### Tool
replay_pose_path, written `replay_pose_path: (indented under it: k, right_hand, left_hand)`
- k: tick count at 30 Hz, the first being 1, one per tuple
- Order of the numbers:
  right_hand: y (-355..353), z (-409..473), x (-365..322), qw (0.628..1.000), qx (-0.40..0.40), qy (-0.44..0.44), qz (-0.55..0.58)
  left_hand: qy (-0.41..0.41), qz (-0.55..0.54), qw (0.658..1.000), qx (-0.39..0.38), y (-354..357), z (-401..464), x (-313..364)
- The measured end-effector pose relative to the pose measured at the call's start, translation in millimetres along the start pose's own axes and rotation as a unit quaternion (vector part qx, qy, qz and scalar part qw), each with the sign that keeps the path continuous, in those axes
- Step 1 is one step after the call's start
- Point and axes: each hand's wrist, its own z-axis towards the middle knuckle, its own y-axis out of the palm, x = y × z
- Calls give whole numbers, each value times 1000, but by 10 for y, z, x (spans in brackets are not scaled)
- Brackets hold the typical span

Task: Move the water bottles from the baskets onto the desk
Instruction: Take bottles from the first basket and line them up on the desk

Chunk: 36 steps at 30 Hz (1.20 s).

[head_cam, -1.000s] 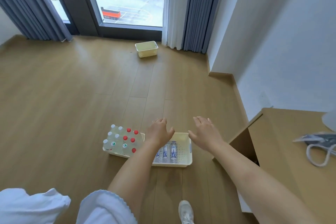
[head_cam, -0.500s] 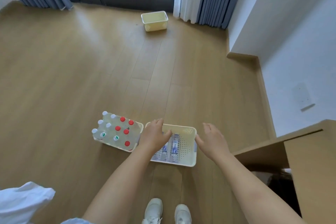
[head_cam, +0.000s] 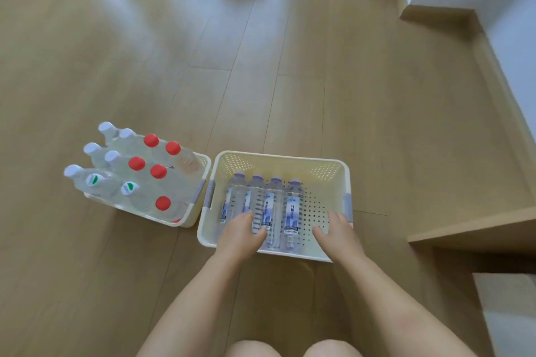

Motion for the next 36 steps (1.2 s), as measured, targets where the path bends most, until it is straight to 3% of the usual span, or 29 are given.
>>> replay_pose_path:
  k: [7,12,19,26,30,36]
  right_hand:
    - [569,937,217,998,-36,-11,59]
    - [896,1356,80,984,-45,39,165]
    - [1209,1538,119,981,-32,81,174]
    - [1135,1493,243,966,-32,72,245]
    - [970,1401,333,958,-10,56,281]
    - [755,1315,550,947,3,50,317]
  left_hand:
    - [-2,-67,998,7,584,805,-214]
    - [-36,-103,994,17,583,944,-342]
    - [-61,-108,992,31,626,1122,-440]
    - [-67,-94,993,-7,774,1248,-288]
    - [-100,-107,989,20,936,1366,-83]
    - [-118,-27,992,16,1008,1519,85]
